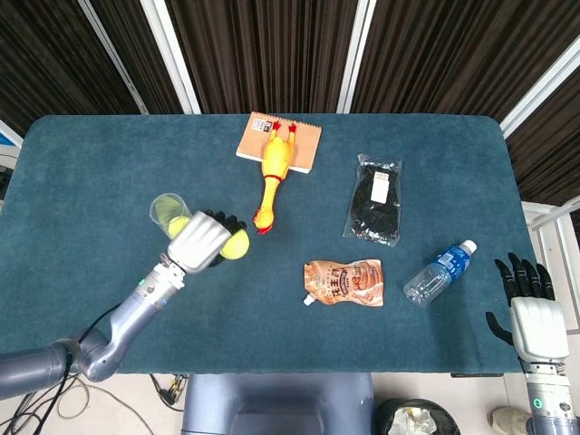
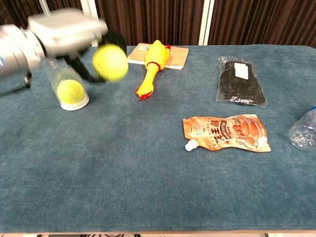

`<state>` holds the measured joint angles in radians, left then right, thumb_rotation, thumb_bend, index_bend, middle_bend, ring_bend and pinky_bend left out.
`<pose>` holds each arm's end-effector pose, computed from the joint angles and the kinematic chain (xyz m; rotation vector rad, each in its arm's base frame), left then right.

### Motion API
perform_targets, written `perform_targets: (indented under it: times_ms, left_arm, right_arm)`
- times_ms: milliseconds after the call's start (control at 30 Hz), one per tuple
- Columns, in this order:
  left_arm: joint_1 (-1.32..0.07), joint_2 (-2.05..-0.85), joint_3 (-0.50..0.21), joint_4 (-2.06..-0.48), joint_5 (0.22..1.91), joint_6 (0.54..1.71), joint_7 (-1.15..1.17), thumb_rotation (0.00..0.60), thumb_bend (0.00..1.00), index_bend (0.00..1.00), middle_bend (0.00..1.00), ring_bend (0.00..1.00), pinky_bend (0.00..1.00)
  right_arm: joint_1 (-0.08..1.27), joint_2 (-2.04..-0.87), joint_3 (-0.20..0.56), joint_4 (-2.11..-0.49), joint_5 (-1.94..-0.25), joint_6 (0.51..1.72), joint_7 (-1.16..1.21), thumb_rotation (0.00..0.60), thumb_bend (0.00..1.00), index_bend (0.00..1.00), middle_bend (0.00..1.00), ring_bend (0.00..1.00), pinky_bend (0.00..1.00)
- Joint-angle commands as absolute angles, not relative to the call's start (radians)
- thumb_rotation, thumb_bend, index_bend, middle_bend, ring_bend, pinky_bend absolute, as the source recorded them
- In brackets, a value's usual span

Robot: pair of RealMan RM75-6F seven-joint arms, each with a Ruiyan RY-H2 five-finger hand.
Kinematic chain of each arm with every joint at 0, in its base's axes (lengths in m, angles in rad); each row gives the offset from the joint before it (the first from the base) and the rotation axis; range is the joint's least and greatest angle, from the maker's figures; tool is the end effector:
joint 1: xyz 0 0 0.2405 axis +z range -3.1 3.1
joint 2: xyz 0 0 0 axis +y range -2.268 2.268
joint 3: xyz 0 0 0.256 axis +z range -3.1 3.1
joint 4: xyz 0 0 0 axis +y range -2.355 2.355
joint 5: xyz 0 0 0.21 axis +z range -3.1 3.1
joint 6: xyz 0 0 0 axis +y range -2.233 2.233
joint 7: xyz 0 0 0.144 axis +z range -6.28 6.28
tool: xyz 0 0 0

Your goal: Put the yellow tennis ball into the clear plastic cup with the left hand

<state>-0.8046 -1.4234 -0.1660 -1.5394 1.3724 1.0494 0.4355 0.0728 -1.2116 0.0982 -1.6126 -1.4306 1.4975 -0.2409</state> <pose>-0.1042 0.3494 0.0291 -1.9843 -0.4345 -1.0215 -0.3096 -0.1862 0.1413 1.3367 -0.7987 0.7817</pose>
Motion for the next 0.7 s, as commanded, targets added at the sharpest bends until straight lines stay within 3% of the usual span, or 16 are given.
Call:
perform_targets:
  times_ms: [33, 400, 700]
  left_arm:
    - [-0.798, -1.366, -0.202, -1.575, 1.355, 1.072, 0.423, 0.6, 0.35, 0.43, 0.48, 0.47, 0.62]
    - [-0.752, -1.211, -0.222, -1.594, 1.345, 1.109, 0.375, 0.6, 0.35, 0.43, 0.49, 0.47, 0.62]
    - [-0.725, -1.197, -0.197, -1.53, 1.344, 1.108, 0.325, 0.6, 0.35, 0.43, 0.48, 0.47, 0.62]
  right_arm:
    - [0.072, -1.212, 0.098, -1.614, -1.431, 1.499, -0.242, 0.6, 0.35, 0.11, 0.0, 0.01, 0.0]
    - [0.075, -1.216, 0.095, -1.612, -1.427, 1.492, -0.253, 0.6, 0.35, 0.11, 0.0, 0.01, 0.0]
    - [0.076, -1.221, 0.093, -1.612, -1.424, 1.489, -0.269, 0.6, 0.35, 0.11, 0.0, 0.01, 0.0]
